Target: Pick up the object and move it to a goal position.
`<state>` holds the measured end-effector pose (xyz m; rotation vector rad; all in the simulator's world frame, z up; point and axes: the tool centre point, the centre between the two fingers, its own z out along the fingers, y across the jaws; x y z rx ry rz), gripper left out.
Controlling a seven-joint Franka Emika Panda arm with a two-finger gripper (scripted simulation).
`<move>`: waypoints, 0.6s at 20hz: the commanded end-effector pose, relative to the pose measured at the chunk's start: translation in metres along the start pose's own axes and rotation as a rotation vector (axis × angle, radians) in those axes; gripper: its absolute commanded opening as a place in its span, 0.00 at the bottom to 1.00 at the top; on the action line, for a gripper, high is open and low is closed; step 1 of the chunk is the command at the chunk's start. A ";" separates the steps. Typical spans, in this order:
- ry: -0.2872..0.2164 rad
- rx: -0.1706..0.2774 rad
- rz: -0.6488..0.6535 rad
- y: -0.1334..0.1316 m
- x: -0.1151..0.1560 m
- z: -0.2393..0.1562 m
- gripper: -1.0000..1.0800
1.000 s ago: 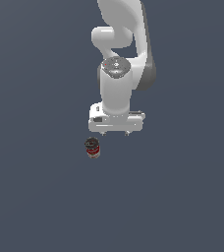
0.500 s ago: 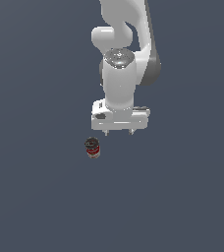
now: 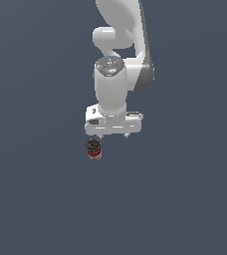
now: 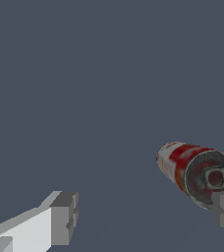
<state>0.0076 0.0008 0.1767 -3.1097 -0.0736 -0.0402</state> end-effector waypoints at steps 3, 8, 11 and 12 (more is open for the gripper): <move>-0.008 -0.010 -0.034 0.029 -0.002 0.014 0.96; -0.018 -0.020 -0.077 0.063 -0.007 0.031 0.96; -0.023 -0.024 -0.096 0.078 -0.009 0.038 0.96; -0.024 -0.025 -0.100 0.082 -0.010 0.040 0.96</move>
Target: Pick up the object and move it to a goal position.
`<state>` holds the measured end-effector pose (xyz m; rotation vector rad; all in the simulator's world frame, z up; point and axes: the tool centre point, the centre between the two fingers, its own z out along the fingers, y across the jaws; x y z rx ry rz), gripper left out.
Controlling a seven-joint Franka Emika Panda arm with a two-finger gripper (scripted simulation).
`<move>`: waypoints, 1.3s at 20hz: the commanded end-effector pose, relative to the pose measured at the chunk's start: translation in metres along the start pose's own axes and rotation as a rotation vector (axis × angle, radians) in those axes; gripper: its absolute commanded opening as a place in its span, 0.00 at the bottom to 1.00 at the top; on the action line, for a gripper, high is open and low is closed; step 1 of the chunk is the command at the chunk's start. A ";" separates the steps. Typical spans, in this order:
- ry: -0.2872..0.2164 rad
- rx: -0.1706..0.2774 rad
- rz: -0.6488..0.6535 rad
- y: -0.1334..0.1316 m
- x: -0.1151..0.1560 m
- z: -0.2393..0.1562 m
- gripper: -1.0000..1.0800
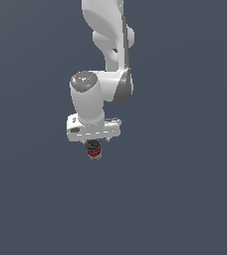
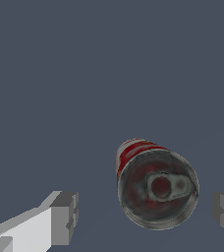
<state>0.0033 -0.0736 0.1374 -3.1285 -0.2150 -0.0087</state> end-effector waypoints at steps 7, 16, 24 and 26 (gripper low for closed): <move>-0.006 -0.005 -0.026 0.018 -0.005 0.010 0.96; -0.006 -0.005 -0.025 0.018 -0.006 0.035 0.96; -0.006 -0.005 -0.027 0.018 -0.006 0.060 0.96; -0.006 -0.005 -0.027 0.018 -0.006 0.060 0.00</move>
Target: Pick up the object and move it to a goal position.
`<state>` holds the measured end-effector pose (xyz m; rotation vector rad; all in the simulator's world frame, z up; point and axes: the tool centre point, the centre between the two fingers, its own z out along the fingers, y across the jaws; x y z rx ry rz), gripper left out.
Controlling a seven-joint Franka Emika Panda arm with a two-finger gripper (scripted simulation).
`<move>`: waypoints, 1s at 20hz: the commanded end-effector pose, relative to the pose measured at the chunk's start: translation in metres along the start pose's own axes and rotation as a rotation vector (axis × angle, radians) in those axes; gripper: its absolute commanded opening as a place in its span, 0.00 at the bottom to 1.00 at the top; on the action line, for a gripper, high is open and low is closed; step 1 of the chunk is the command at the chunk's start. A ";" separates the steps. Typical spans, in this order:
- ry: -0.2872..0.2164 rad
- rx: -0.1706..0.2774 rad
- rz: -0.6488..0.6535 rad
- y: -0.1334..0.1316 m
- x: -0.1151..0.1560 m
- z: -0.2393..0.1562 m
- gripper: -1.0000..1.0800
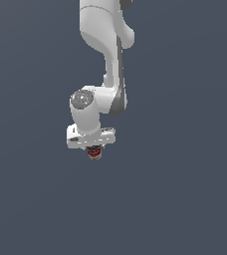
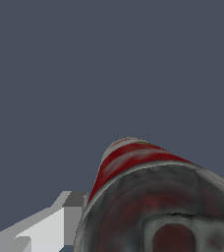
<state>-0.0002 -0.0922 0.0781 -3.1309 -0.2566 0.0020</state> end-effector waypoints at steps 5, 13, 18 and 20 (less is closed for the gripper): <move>0.001 0.000 0.000 0.000 0.001 0.001 0.00; 0.001 0.000 0.001 -0.002 0.002 -0.001 0.00; 0.001 0.000 0.001 -0.015 0.016 -0.009 0.00; 0.001 0.000 0.001 -0.023 0.024 -0.013 0.00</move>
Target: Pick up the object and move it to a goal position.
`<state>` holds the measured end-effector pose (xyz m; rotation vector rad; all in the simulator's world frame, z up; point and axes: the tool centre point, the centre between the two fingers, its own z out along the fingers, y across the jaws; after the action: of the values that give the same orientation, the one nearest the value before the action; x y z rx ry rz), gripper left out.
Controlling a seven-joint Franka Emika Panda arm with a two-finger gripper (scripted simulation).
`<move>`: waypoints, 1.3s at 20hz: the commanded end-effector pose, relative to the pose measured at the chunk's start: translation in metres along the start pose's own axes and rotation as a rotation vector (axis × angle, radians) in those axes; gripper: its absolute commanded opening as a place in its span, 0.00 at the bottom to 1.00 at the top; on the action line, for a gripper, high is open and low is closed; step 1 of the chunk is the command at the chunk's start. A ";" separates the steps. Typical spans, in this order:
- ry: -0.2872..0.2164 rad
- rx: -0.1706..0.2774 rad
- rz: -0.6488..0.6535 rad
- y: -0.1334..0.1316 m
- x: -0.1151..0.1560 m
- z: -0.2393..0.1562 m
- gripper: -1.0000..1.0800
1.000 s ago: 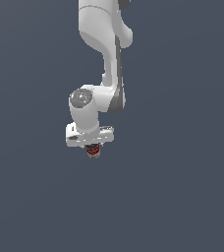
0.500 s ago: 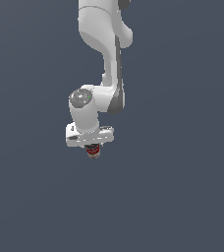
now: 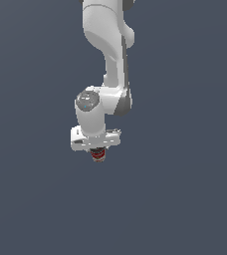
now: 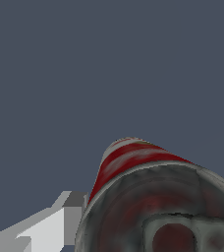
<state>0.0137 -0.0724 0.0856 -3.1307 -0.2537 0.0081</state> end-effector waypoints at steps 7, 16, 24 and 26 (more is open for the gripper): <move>0.004 -0.001 -0.001 -0.043 0.045 -0.026 0.00; 0.004 -0.001 -0.001 -0.093 0.098 -0.054 0.00; 0.005 -0.001 -0.001 -0.123 0.132 -0.071 0.00; 0.005 -0.001 -0.002 -0.128 0.138 -0.074 0.00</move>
<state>0.1240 0.0715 0.1538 -3.1309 -0.2572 0.0069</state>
